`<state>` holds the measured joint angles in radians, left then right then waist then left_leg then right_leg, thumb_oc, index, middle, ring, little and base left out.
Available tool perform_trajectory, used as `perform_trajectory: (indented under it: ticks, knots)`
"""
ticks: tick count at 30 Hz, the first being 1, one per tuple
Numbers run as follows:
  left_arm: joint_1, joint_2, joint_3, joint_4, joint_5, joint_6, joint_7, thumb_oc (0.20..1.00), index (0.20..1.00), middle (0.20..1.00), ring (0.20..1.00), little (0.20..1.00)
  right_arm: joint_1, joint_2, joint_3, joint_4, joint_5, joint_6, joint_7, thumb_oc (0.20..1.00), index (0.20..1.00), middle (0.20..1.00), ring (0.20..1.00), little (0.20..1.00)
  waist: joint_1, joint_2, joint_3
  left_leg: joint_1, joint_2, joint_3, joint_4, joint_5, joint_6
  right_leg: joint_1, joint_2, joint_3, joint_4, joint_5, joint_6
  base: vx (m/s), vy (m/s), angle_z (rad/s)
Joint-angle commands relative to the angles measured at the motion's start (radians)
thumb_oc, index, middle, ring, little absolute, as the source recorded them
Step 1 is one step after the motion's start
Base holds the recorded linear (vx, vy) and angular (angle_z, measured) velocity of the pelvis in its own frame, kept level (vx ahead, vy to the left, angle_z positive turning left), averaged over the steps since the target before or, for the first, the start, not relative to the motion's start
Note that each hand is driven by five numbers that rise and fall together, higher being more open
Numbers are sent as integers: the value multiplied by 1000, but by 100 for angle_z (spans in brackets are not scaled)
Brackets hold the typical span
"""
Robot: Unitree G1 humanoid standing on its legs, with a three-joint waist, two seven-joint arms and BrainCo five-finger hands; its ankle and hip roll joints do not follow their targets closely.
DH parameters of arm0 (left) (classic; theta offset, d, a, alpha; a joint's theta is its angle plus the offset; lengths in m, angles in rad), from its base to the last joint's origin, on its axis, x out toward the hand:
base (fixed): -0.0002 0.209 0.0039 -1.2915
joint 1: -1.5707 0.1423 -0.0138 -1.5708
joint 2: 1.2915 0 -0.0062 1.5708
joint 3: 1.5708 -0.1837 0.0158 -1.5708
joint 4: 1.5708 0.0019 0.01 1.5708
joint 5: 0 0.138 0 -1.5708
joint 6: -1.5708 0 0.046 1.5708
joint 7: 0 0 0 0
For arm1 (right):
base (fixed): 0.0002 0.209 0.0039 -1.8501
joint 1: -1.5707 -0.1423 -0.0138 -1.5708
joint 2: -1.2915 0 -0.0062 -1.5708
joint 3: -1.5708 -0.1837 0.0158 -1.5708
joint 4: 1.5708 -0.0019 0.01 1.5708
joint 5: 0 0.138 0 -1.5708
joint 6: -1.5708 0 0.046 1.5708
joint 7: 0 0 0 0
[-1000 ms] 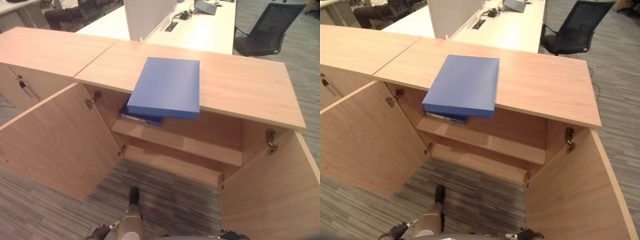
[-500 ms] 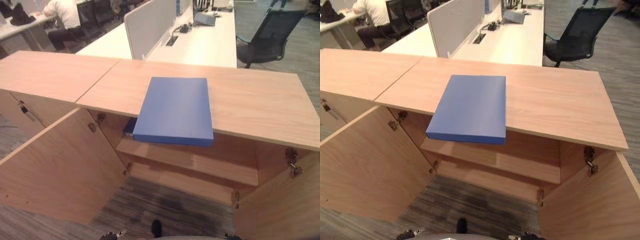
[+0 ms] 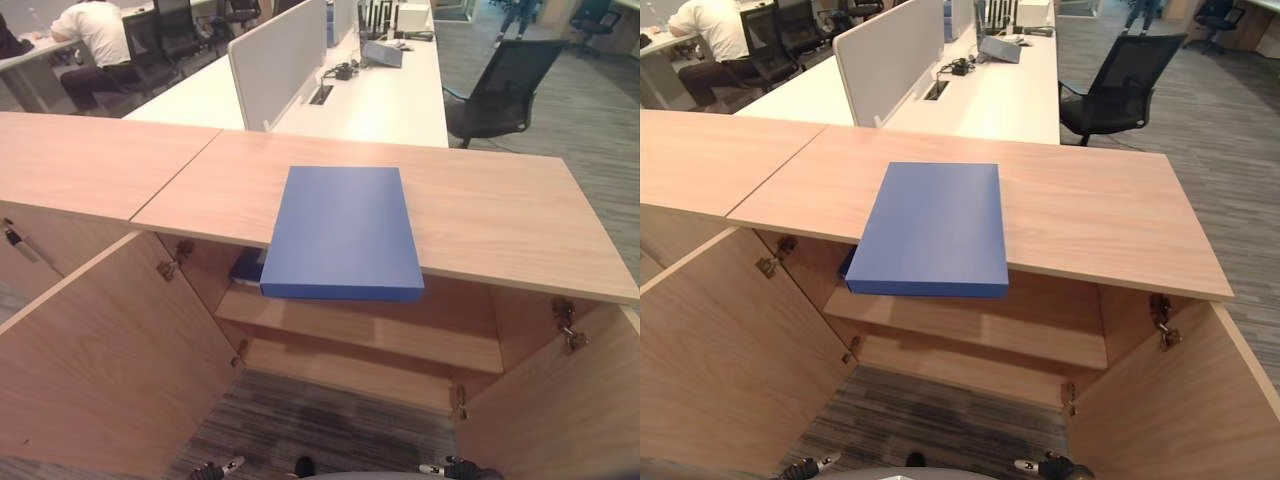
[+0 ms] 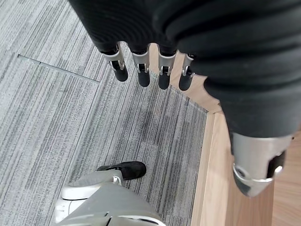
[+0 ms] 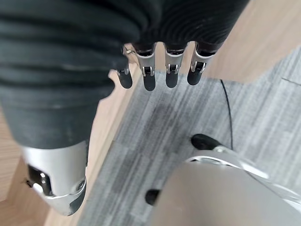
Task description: Put the empty folder in the office cabinet
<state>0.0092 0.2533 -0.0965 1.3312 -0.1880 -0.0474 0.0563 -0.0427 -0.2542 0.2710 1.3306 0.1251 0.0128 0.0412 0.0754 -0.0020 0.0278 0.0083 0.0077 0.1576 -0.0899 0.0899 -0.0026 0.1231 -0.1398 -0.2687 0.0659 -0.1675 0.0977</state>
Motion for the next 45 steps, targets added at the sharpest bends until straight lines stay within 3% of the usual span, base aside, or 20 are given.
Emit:
perform_trajectory:
  ticks: [1, 2, 3, 4, 6, 10, 11, 13, 15, 16, 19, 20, 21, 25, 26, 28, 36, 41, 45]
  knots:
    - [-46, 25, 27, 6, -29, -21, -2, 1000, 1000, 1000, 1000, 1000, -32, 7, 33, 17, -39, -2, -3, 1000, 1000, 1000, 1000, 1000, 13, -42, 26, 24, 8, -57, 3, -98, -12, -23, -67, -39, -152, 239, 80, 14, -25, -25]
    - [-46, 25, 27, 6, -29, -21, -2, 1000, 1000, 1000, 1000, 1000, -32, 7, 33, 17, -39, -2, -3, 1000, 1000, 1000, 1000, 1000, 13, -42, 26, 24, 8, -57, 3, -98, -12, -23, -67, -39, -152, 239, 80, 49, -122, -5]
    - [-49, 14, 72, -30, -170, -30, -17, 1000, 1000, 1000, 1000, 1000, -27, 9, 32, 24, -35, -4, -4, 1000, 1000, 1000, 1000, 1000, 15, -49, 27, 33, 21, -55, 3, -95, -23, -14, -59, -53, -153, 223, 77, 35, -97, 4]
    - [-48, 15, 72, -30, -170, -30, -17, 1000, 1000, 1000, 1000, 1000, -27, 9, 33, 24, -35, -4, -4, 1000, 1000, 1000, 1000, 1000, 14, -49, 27, 33, 21, -55, 3, -95, -23, -14, -59, -53, -153, 223, 77, 32, -142, 4]
    - [-48, 9, 116, -128, -348, -55, -26, 1000, 1000, 1000, 1000, 1000, -26, 8, 30, 31, -35, -3, -5, 1000, 1000, 1000, 1000, 1000, 15, -50, 32, 34, 33, -56, 3, -89, -34, -9, -52, -68, -153, 212, 76, -7, -95, 7]
    - [40, 3, 162, -566, -613, -109, -43, 1000, 1000, 1000, 1000, 1000, -22, -4, 5, 37, -55, 8, -4, 1000, 1000, 1000, 1000, 1000, 17, -42, 46, 36, 48, -60, 3, -80, -46, 6, -40, -75, -153, 200, 72, -2, -75, 6]
    - [99, 19, 169, -806, -601, -122, -15, 1000, 1000, 1000, 1000, 1000, -20, -16, -14, 44, -72, 13, -3, 1000, 1000, 1000, 1000, 1000, 20, -37, 46, 36, 50, -64, 3, -78, -49, 13, -38, -78, -153, 196, 71, 17, -45, 10]
    - [146, 68, 190, -1005, -521, -110, 4, 1000, 1000, 1000, 1000, 1000, -14, -33, -35, 55, -94, 23, -1, 1000, 1000, 1000, 1000, 1000, 24, -27, 47, 35, 52, -69, 3, -77, -51, 18, -34, -84, -153, 191, 69, 10, -15, 2]
    - [174, 90, 217, -1091, -482, -113, 7, 1000, 1000, 1000, 1000, 1000, -11, -37, -43, 59, -100, 24, 0, 1000, 1000, 1000, 1000, 1000, 27, -24, 46, 32, 51, -72, 3, -75, -52, 17, -34, -88, -153, 189, 69, 5, -3, 5]
    - [203, 127, 288, -1200, -364, -120, 29, 1000, 1000, 1000, 1000, 1000, 2, -39, -60, 73, -106, 28, 5, 1000, 1000, 1000, 1000, 1000, 39, -20, 46, 34, 52, -78, 3, -81, -54, 24, -35, -95, -153, 183, 68, 31, -10, 12]
    - [219, 161, 385, -1345, -103, -141, 111, 1000, 1000, 1000, 1000, 1000, 4, -31, -77, 96, -105, 37, -5, 1000, 1000, 1000, 1000, 1000, 65, -17, 47, 46, 53, -85, 3, -96, -60, 43, -33, -108, -153, 169, 66, 35, -6, 12]
    - [221, 159, 387, -1349, -101, -138, 111, 1000, 1000, 1000, 1000, 1000, 3, -31, -77, 97, -105, 36, -5, 1000, 1000, 1000, 1000, 1000, 64, -17, 47, 43, 52, -85, 3, -92, -59, 40, -34, -109, -153, 171, 66, 49, -4, 22]
    - [241, 139, 433, -1424, 3, -147, 154, 1000, 1000, 1000, 1000, 1000, 2, -28, -86, 100, -100, 38, -15, 1000, 1000, 1000, 1000, 1000, 80, -18, 48, 50, 54, -91, 3, -100, -62, 52, -34, -116, -153, 163, 66, 20, 1, 24]
    - [262, 89, 494, -1471, 63, -151, 230, 1000, 1000, 1000, 1000, 1000, 0, -19, -88, 103, -91, 37, -23, 1000, 1000, 1000, 1000, 1000, 100, -19, 45, 53, 52, -100, 3, -98, -62, 60, -37, -133, -153, 160, 65, 37, 0, 17]
    - [254, 67, 516, -1465, 79, -159, 296, 1000, 1000, 1000, 1000, 1000, 1, -7, -92, 110, -85, 36, -31, 1000, 1000, 1000, 1000, 1000, 109, -18, 42, 58, 51, -104, 3, -99, -63, 67, -38, -141, -153, 157, 65, 54, 7, 13]
    - [248, 75, 521, -1493, 110, -167, 318, 1000, 1000, 1000, 1000, 1000, 3, -3, -97, 118, -88, 37, -42, 1000, 1000, 1000, 1000, 1000, 111, -17, 41, 61, 52, -106, 3, -100, -65, 70, -38, -143, -153, 155, 66, 33, 11, 11]
    - [233, 167, 470, -1625, 230, -187, 269, 1000, 1000, 1000, 1000, 1000, -4, -7, -106, 137, -111, 46, -62, 1000, 1000, 1000, 1000, 1000, 108, -11, 44, 68, 53, -105, 3, -105, -67, 76, -38, -147, -153, 155, 68, 1, 1, 0]
    - [183, 293, 331, -1751, 281, -205, 126, 1000, 1000, 1000, 1000, 1000, -32, -32, -92, 149, -143, 59, -56, 1000, 1000, 1000, 1000, 1000, 93, -7, 39, 75, 57, -98, 3, -112, -69, 77, -38, -142, -153, 157, 72, 0, 0, 0]
    - [107, 367, 221, -1793, 290, -214, 67, 1000, 1000, 1000, 1000, 1000, -43, -34, -67, 143, -164, 67, -49, 1000, 1000, 1000, 1000, 1000, 79, -7, 35, 81, 60, -92, 3, -115, -72, 80, -36, -137, -153, 156, 74, 0, 0, 0]
